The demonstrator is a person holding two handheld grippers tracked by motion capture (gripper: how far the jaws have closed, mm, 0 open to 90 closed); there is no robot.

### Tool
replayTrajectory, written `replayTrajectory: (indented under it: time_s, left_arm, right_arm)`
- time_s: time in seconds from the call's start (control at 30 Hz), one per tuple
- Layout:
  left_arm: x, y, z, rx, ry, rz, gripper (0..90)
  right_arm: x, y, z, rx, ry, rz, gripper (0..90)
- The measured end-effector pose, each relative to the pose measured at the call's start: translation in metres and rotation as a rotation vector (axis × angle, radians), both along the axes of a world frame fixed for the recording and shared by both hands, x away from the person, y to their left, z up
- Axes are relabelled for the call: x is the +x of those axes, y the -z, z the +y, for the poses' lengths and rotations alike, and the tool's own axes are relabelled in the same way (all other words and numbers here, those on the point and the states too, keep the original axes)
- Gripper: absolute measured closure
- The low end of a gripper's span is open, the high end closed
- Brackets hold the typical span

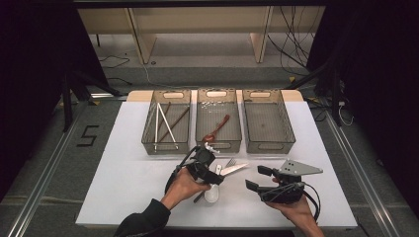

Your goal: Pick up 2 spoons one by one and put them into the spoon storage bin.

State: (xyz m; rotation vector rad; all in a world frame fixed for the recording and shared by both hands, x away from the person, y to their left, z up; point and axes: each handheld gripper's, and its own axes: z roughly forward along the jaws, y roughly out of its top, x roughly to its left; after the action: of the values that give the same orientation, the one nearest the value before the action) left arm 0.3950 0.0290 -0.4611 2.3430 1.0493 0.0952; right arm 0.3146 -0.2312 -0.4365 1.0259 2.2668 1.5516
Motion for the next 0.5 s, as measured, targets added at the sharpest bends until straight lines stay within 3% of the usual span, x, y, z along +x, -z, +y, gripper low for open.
replayTrajectory:
  time_s: [0.27,0.5]
  left_arm:
    - [-0.0007,0.0093,-0.0059,0.028,0.019,0.015,37.1]
    - [-0.0022,0.0104,-0.0083,0.045,0.027,-0.008,42.0]
  right_arm:
    - [0.0004,0.0005,0.0001,0.001,-0.002,0.003,29.3]
    - [0.0008,0.0007,0.0,0.005,-0.002,0.005,29.4]
